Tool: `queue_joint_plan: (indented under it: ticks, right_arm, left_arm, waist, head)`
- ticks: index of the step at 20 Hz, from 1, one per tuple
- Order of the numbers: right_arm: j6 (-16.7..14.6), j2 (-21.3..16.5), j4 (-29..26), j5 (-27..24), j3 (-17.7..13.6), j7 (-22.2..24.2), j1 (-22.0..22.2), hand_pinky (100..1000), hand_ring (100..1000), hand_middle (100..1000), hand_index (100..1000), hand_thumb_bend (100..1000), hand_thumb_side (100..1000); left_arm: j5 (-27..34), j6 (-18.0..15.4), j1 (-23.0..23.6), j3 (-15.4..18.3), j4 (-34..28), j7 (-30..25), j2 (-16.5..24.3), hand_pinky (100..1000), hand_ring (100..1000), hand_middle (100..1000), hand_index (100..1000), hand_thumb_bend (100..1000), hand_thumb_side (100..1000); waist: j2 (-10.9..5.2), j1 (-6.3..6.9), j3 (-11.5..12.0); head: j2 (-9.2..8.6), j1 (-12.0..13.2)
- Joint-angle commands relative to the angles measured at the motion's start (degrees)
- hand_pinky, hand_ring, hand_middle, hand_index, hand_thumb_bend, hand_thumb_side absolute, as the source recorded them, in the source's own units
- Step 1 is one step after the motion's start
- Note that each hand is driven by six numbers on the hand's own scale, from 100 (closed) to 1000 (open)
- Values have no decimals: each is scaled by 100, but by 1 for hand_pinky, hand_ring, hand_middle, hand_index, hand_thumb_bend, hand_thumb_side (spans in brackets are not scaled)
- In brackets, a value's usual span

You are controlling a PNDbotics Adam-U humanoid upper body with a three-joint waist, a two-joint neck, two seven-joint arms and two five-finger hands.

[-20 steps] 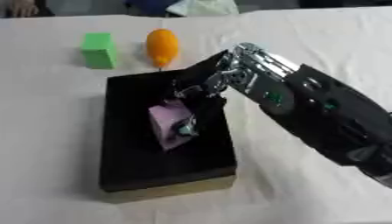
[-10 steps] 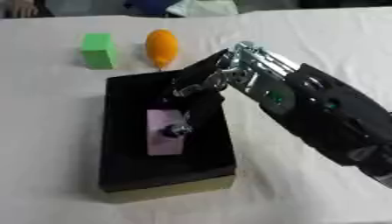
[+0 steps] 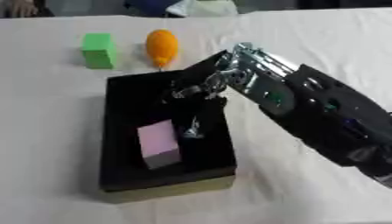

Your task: Pick up objects on the table and place them in the box.

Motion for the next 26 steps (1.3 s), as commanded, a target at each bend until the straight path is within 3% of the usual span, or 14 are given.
queue_joint_plan:
  ticks: [1, 5, 6, 7, 8, 13, 17, 21, 26]
  right_arm:
    - [-6, -114, -184, 12, -220, 70, -166, 891, 820, 809, 1000, 170, 963]
    - [119, -244, -446, -133, -549, 70, -238, 883, 809, 785, 990, 100, 931]
    - [179, -291, -547, -175, -669, 70, -240, 886, 811, 784, 982, 100, 1000]
    - [247, -349, -670, -196, -821, 70, -236, 888, 814, 784, 977, 100, 908]
    - [314, -412, -810, -196, -977, 70, -226, 891, 819, 786, 979, 100, 897]
    - [515, -639, -1464, 143, -1678, 42, -129, 900, 832, 790, 971, 100, 864]
    - [642, -766, -1815, 390, -2130, -217, 55, 898, 820, 782, 961, 100, 901]
    - [885, -829, -2107, 716, -2669, -887, 294, 891, 784, 759, 939, 100, 893]
    - [1627, -762, -2348, 1409, -3223, -2613, 612, 870, 737, 730, 916, 100, 950]
  left_arm:
    - [-36, -1, -22, 25, -92, -28, 122, 769, 806, 862, 891, 149, 991]
    - [-43, 2, -15, 36, -92, -21, 133, 769, 806, 862, 891, 150, 990]
    - [-45, 4, -13, 39, -92, -16, 135, 770, 806, 862, 891, 150, 1000]
    - [-47, 7, -9, 44, -92, -8, 135, 770, 806, 862, 891, 150, 990]
    - [-49, 11, -6, 47, -92, -1, 137, 770, 806, 862, 891, 150, 990]
    - [-51, 1, -20, 49, -92, 52, 153, 770, 806, 862, 892, 150, 985]
    - [-49, -16, -34, 51, -92, 100, 161, 770, 806, 862, 891, 152, 985]
    - [-50, -27, -37, 58, -92, 146, 158, 770, 806, 862, 891, 151, 982]
    - [-38, -58, -68, 44, -92, 210, 184, 770, 806, 863, 892, 150, 977]
  waist:
    - [-136, 11, -6]
    - [-157, 11, -28]
    - [-161, 11, -32]
    - [-164, 13, -38]
    - [-166, 16, -43]
    - [-166, 34, -51]
    - [-148, 43, -52]
    - [-124, 60, -48]
    - [-95, 68, -23]
  head:
    - [-2, 24]
    - [1, 43]
    - [-2, 46]
    - [-5, 57]
    - [-2, 67]
    - [4, 77]
    - [-9, 64]
    - [-27, 130]
    - [-46, 161]
